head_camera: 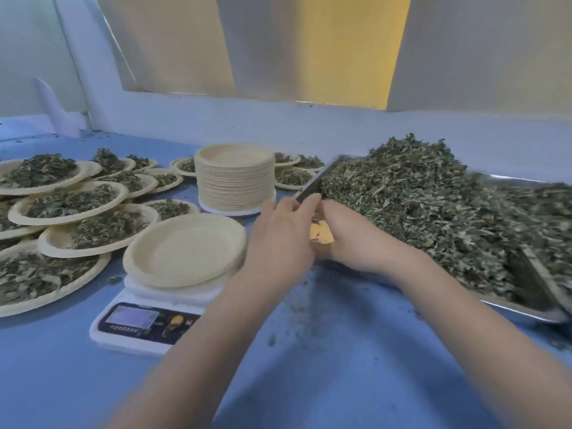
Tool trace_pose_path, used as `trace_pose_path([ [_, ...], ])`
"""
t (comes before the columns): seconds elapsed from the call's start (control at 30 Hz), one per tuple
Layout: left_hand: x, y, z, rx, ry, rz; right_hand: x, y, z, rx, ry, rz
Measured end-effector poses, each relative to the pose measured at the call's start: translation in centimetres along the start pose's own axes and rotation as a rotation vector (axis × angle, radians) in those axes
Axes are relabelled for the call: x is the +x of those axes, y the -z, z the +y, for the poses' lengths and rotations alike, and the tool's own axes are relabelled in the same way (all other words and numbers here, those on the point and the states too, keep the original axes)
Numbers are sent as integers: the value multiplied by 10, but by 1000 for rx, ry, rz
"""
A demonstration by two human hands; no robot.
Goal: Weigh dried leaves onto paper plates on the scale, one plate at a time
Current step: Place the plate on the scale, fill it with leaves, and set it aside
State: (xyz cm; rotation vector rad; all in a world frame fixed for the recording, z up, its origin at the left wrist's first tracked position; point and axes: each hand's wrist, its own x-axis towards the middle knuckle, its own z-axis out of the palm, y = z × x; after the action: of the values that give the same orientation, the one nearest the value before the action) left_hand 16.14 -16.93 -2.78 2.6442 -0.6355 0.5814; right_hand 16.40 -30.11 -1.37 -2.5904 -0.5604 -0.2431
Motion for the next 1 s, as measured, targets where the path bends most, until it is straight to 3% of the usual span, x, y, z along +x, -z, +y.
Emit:
trace_pose_path([
  [0.17,51,-48,51,-156,-4,-340,-23,33,68,-336,-338,-101],
  [0.4,79,-84,91,-411,-31,-597,-69,78,101,-777,-647,-89],
  [0.57,80,-98,112,-480,-73,-657,-67,69,113,-528,-687,-151],
  [0.87,87,-90,100,-295,22,-508,-63,74,121,-29,-500,249],
  [1.0,88,-72,92,-466,60,-430,-56,79,115,138,-493,302],
])
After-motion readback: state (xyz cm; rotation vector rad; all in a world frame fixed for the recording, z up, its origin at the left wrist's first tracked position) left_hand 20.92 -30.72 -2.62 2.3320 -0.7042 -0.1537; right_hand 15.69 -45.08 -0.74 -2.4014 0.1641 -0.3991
